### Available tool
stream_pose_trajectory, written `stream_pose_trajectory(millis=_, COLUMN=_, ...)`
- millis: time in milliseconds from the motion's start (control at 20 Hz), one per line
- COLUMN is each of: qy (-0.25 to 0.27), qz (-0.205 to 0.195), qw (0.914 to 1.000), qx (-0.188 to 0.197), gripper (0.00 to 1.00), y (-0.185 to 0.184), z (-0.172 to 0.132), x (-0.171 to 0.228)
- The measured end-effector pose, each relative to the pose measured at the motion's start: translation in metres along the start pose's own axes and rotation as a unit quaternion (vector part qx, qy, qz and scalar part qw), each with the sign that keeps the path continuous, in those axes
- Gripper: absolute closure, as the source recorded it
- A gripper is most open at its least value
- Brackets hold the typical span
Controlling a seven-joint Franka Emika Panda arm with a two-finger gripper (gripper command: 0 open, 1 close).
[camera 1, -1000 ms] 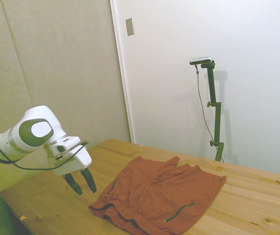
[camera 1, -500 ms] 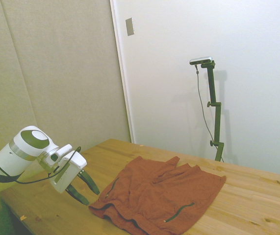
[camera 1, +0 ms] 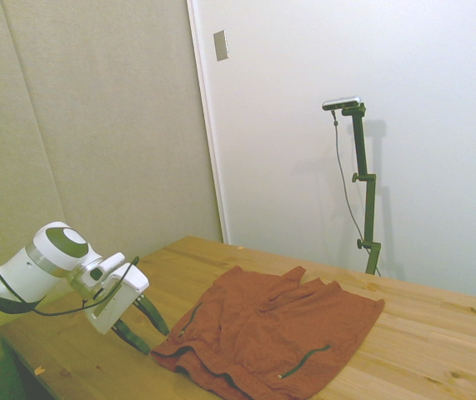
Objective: Fold the shorts
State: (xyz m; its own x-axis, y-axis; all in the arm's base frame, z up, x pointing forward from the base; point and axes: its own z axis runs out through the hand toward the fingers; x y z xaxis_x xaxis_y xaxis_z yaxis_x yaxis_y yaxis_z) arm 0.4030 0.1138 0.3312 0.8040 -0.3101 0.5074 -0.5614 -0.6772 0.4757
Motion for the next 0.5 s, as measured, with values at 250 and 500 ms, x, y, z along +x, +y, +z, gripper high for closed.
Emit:
stream_pose_trajectory(millis=250, qy=-0.012, qz=0.006, qw=0.9999, qx=-0.009, gripper=1.0, y=0.003, z=0.013, x=0.003)
stream_pose_trajectory(millis=500, qy=-0.015, qz=0.011, qw=0.9997, qx=-0.014, gripper=1.0, y=0.007, z=0.02, x=0.009)
